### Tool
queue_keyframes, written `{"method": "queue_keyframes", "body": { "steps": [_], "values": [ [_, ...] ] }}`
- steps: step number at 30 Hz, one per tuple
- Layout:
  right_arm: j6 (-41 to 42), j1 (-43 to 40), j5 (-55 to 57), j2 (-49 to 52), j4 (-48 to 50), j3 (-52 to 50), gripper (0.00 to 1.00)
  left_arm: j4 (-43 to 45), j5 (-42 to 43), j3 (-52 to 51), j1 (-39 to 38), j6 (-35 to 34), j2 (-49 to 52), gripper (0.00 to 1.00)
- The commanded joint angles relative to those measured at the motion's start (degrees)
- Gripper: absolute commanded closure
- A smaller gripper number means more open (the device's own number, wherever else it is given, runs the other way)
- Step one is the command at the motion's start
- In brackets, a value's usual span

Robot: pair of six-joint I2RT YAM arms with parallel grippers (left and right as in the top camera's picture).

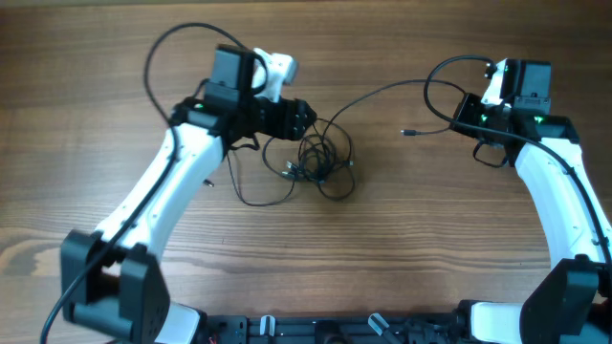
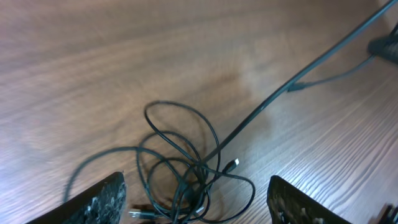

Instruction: Untangle cables

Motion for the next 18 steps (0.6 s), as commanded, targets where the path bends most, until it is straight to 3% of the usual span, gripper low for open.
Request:
{"method": "queue_keyframes", "body": {
  "steps": [1,6,12,18],
  "values": [
    [-1.14,-0.09,-0.52,-1.14,-0.59,0.37,0.96,-0.37,0.44,0.85,-1.49,5.49,2.67,0.3],
    [-1.14,-0.09,-1.09,-1.14,-1.11,0.37,0.96,-1.86,-0.61,0.83,-1.68,8.68,4.61,0.36],
    [-0.94,-0.09,-2.1,-1.14,-1.16,0.37,0.96,-2.34,-3.58,0.72,-1.97,10.78,6.58,0.28],
    [-0.94,-0.09,-3.34,-1.16,-1.11,0.37,0.96,-2.51,-3.61,0.7,-3.13,14.56,8.24,0.36]
  ]
}}
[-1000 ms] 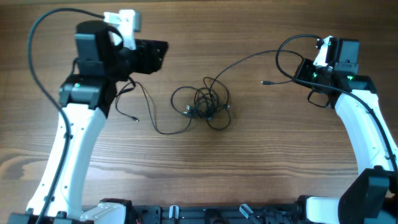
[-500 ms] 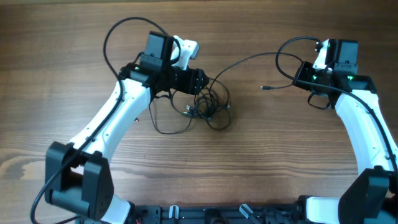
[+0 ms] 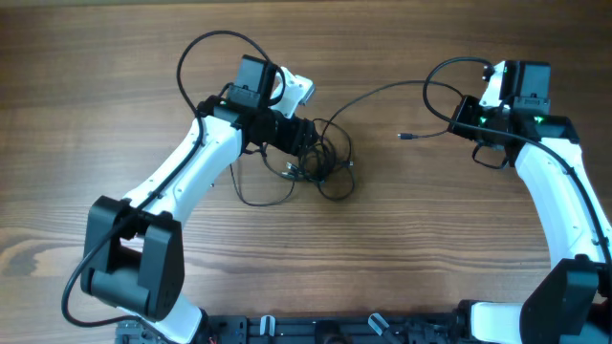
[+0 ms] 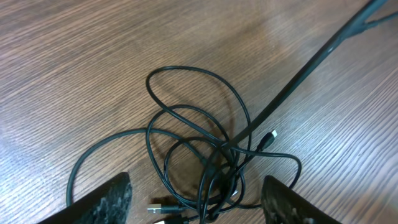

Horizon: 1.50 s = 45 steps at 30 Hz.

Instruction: Untangle cables

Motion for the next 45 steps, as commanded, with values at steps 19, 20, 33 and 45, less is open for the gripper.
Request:
{"method": "queue_keyframes", "body": {
  "steps": [19,20,33,45],
  "values": [
    [-0.96,-0.09,-1.38,-1.16,-0.04,0.37,0.96,0.66,2.19,0.68,-1.25,6.43,8.13,0.55],
    [-0.96,-0.09,-1.38,-1.16,-0.04,0.37,0.96,0.68,2.45,0.68,-1.25,6.45,8.24,0.56],
    [-0.96,-0.09,-1.4,-1.16,0.02,0.37,0.96,1.97,4.31,0.68,-1.25,6.43,9.2,0.73],
    [-0.94,-0.09,-1.4,-1.16,0.07,0.37,0.96,2.43,5.51,0.7,-1.18,6.36,9.18,0.96]
  ]
}}
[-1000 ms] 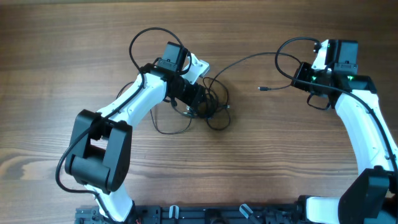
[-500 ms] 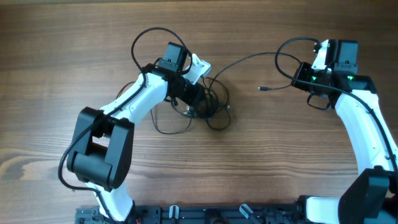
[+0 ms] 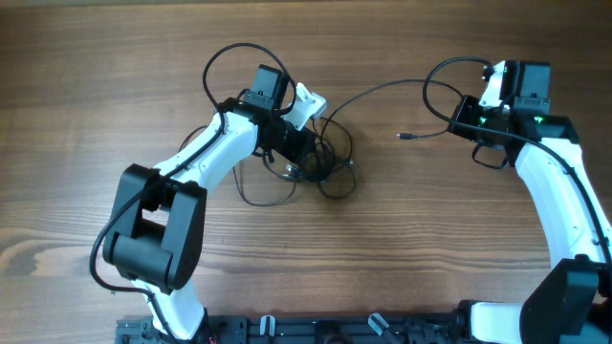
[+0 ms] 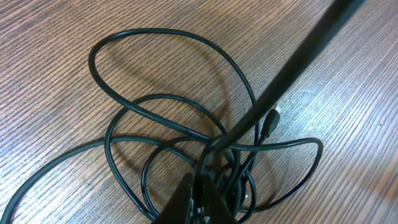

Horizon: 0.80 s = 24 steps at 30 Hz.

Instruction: Untangle cables

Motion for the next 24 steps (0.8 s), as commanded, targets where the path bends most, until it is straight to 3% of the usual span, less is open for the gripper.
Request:
{"method": "queue_keyframes", "body": {
  "steps": [1,24],
  "values": [
    [-0.92,-0.09,-0.98,-1.16,0.09,0.37,0.96,0.81,0.94,0.76,-0.04,0.28,0.87,0.96],
    [-2.4,-0.09,-0.74,-1.16,-0.52,0.37,0.95,-3.69,-7.13,0.87,0.17,-1.86,-16.57,0.96]
  ]
}}
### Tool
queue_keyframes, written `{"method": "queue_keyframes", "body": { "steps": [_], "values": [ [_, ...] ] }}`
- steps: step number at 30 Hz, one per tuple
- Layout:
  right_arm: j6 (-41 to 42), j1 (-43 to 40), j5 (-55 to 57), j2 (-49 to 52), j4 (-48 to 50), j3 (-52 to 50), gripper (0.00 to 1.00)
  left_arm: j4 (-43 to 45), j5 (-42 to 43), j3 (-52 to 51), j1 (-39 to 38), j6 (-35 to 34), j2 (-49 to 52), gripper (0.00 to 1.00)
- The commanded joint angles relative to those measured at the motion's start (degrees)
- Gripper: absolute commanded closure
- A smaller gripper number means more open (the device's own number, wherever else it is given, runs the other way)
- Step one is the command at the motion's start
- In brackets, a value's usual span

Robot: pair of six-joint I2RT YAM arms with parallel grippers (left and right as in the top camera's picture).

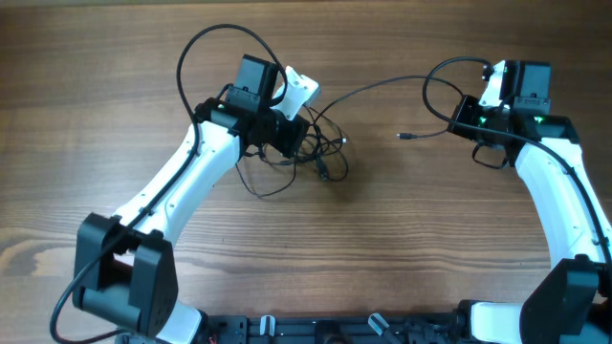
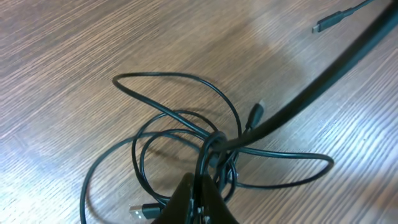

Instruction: Untangle cables

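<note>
A knot of thin black cables [image 1: 323, 151] lies at the table's middle; in the left wrist view the tangle [image 2: 205, 146] shows crossed loops, a USB plug [image 2: 142, 211] and a small plug [image 2: 256, 114]. My left gripper [image 1: 304, 143] is shut on several strands at the knot, its fingertips [image 2: 200, 198] pinched together. A thicker black cable [image 2: 323, 81] runs from the knot up and right toward my right gripper [image 1: 476, 122]. Whether that gripper is open or shut cannot be made out. A loose plug end [image 1: 404, 136] lies to its left.
The wooden table [image 1: 382, 248] spreads wide around the knot. Each arm carries its own black lead arching above it, the left one [image 1: 196, 48] and the right one [image 1: 445, 76]. The arm bases stand at the near edge.
My left gripper, still shut on the strands, has moved a little back and left and stands higher off the table. The knot has come with it and its loops have drawn in. The right arm is unchanged.
First my left gripper was open above the knot's left side. It was then lower and centred over the knot, still open. Later it was shut on strands in the knot's middle. Now it holds them higher and the tangle has shifted left.
</note>
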Motion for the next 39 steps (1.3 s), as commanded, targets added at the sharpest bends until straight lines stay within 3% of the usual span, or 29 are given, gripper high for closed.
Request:
{"method": "queue_keyframes", "body": {
  "steps": [1,6,14,27,29,30,32,39],
  "values": [
    [-2.21,-0.09,-0.7,-1.16,-0.57,0.37,0.96,-0.13,-0.81,0.83,0.17,-0.28,-4.81,0.96],
    [-3.65,-0.09,2.58,-1.16,-0.46,0.37,0.96,0.13,-5.68,0.83,0.17,-0.31,-8.76,0.96],
    [-3.72,-0.09,2.58,-0.31,0.26,-0.07,0.96,1.81,-5.95,0.83,0.2,-0.31,-17.38,0.96],
    [-3.52,-0.09,2.54,10.16,0.96,-0.17,0.94,2.97,-5.97,0.83,2.43,-1.42,-23.69,0.96],
    [-3.34,-0.09,1.77,10.84,0.68,-0.17,0.82,2.8,-4.87,0.81,2.43,-1.4,-23.67,0.96],
    [-3.74,-0.09,-2.32,10.82,1.05,-0.13,0.59,2.75,-3.93,0.81,2.43,-1.44,-23.56,0.96],
    [-6.84,-0.09,-11.34,10.47,1.7,0.26,0.43,2.8,-3.39,0.81,2.43,-1.42,-23.28,0.96],
    [-14.21,0.31,-29.24,6.4,2.97,2.12,0.36,2.6,-2.99,0.81,2.43,-1.6,-20.92,0.96]
  ]
}}
